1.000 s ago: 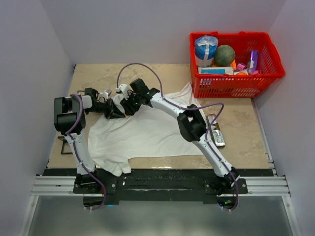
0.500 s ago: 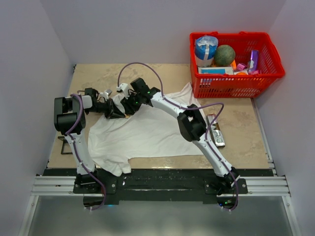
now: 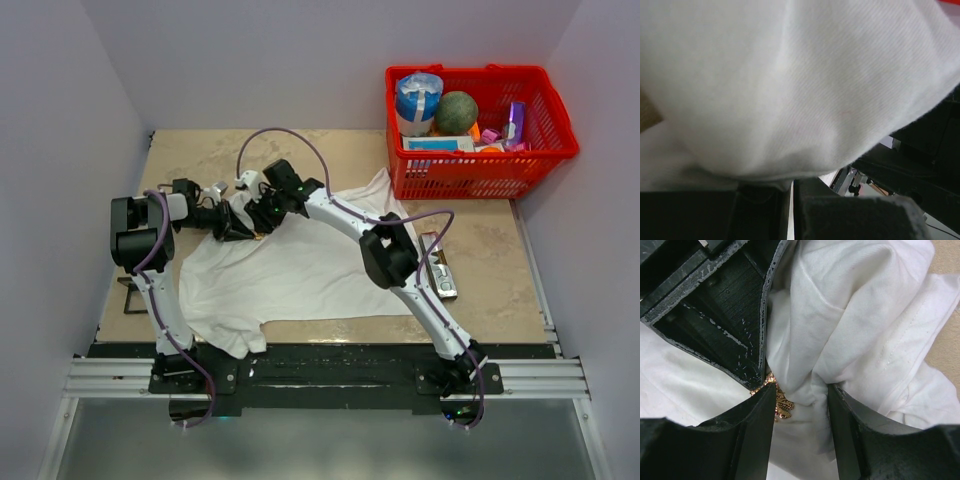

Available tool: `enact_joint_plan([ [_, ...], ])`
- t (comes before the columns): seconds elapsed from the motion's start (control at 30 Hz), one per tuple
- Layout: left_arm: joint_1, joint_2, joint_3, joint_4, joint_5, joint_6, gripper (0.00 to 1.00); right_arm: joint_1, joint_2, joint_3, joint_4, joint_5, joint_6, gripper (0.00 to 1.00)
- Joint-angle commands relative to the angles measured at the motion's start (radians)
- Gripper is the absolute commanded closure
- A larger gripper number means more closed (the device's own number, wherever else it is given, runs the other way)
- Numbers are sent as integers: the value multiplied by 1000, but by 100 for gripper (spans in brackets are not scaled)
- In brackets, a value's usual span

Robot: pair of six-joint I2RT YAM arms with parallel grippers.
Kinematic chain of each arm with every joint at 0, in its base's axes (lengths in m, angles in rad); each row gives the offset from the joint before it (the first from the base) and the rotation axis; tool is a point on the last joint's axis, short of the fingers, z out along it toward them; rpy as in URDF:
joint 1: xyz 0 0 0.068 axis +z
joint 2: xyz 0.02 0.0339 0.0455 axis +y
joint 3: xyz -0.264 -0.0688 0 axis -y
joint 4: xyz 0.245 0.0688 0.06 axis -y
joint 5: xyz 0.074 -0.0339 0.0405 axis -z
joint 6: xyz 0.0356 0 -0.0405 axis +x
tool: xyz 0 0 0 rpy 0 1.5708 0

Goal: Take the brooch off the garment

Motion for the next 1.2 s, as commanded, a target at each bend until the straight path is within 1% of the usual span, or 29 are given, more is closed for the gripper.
enact_joint_plan([
  [0.0,-23,42,30,26,-54,-2,90,25,93,-49,-205,79,-22,51],
  [0.17,-24,52,41,27,-34,-13,90,48,92,-46,-220,125,-62,54],
  [0.27,-23,49,39,29,-28,-16,90,54,92,-43,-222,158,-49,54],
  [0.4,-24,40,27,30,-25,-14,90,54,88,-54,-211,150,-32,54],
  [0.43,-24,38,24,32,-26,-13,90,53,88,-52,-211,139,-35,54],
  [0.53,-23,35,18,27,-25,-7,90,17,84,-40,-196,2,-12,49],
  [0.57,-23,37,16,24,-26,-4,90,-15,75,-40,-188,-41,19,48],
  [0.6,-24,37,16,22,-26,1,90,-26,72,-40,-181,-122,27,48],
  [0.7,-23,43,16,21,-26,6,90,-52,62,-35,-174,-196,22,45],
  [0.83,-23,43,16,30,-29,-2,90,-52,67,-35,-197,-241,7,43],
  [1.03,-23,34,21,22,-31,7,90,-47,62,-42,-200,-227,7,43],
  [1.17,-24,23,18,47,-9,12,94,-49,29,-80,-190,-191,-10,45],
])
